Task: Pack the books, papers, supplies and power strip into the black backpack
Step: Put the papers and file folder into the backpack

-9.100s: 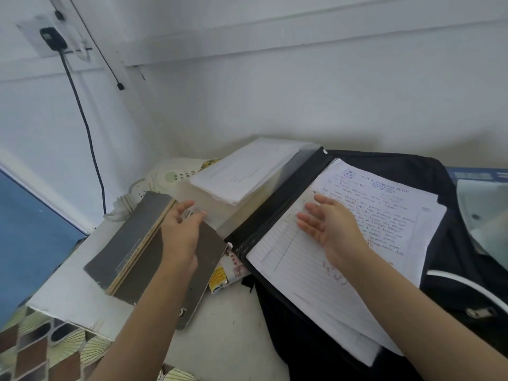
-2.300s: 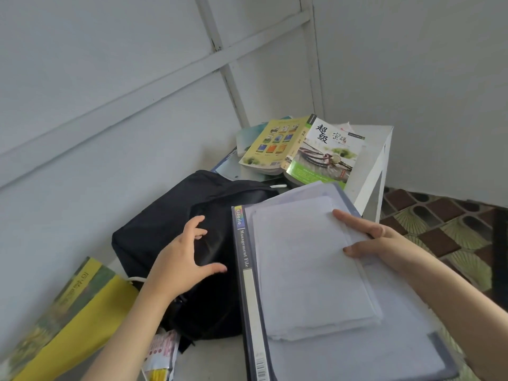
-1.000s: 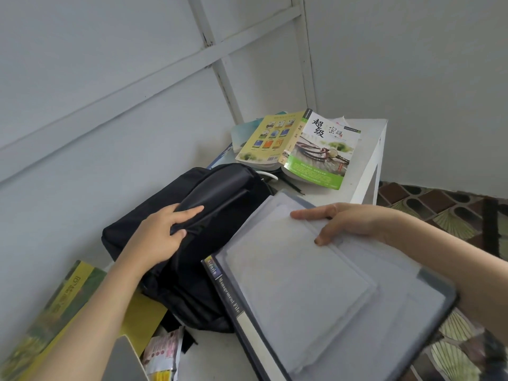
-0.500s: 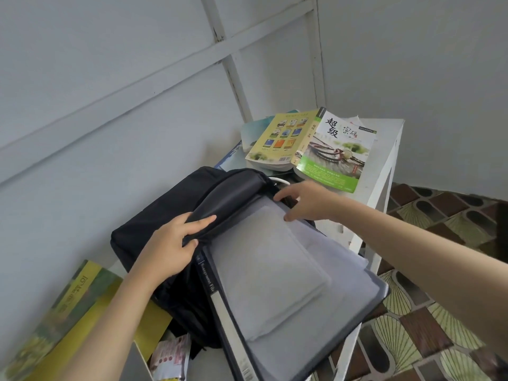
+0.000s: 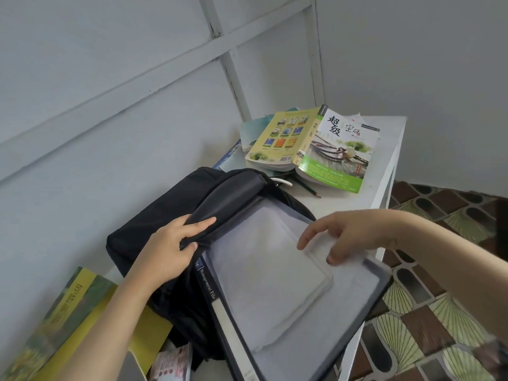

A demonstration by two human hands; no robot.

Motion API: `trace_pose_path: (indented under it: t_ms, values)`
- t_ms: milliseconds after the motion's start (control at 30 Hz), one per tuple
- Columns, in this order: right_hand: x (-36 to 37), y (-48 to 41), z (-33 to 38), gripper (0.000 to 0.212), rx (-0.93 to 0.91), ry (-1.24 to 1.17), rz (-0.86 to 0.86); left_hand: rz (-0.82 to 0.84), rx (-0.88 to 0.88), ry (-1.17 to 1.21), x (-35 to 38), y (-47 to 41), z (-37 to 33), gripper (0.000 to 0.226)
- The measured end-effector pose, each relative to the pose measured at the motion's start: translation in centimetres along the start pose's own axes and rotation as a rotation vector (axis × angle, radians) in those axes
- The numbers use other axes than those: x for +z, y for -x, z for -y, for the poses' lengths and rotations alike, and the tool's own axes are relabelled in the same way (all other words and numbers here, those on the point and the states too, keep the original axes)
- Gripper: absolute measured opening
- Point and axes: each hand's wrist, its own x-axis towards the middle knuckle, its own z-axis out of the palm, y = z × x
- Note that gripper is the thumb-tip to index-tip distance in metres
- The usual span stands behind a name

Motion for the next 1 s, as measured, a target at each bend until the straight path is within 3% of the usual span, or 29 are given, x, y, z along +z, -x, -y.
trace_pose_path:
  t_ms: [167, 367, 467, 667, 767, 867, 1000]
  values:
    - [-1.5, -0.6, 1.4, 0.044, -0.053, 0.052, 0.2, -0.02, 0.0, 0.019, -0.2, -0.1, -0.1, 0.063]
    - [-3.0, -1.7, 1.3, 0.044, -0.034, -0.155, 0.367, -0.045, -0.015, 0.025, -0.3, 0.1, -0.3, 0.062]
    - [-2.8, -2.7, 0.6, 0.044, -0.003, -0.182, 0.323, -0.056, 0.0, 0.03, -0.4, 0.2, -0.4, 0.065]
    - [-1.7, -5.0, -0.9, 0.031, 0.034, -0.354, -0.015, -0.066, 0.008, 0.062, -0.7, 0.2, -1.2, 0.059]
    - [-1.7, -4.6, -1.1, 0.029, 0.008, -0.298, 0.004, -0.056, -0.005, 0.073, -0.7, 0.4, -0.8, 0.061]
    - [-2.2, -2.8, -1.5, 0.035, 0.097, -0.27, 0.122, -0.057, -0.017, 0.079, -0.6, 0.6, -0.5, 0.062]
    - [-1.8, -1.5, -2.9, 0.041, 0.089, -0.503, 0.149, -0.07, -0.004, 0.073, -0.5, 0.6, -0.4, 0.063]
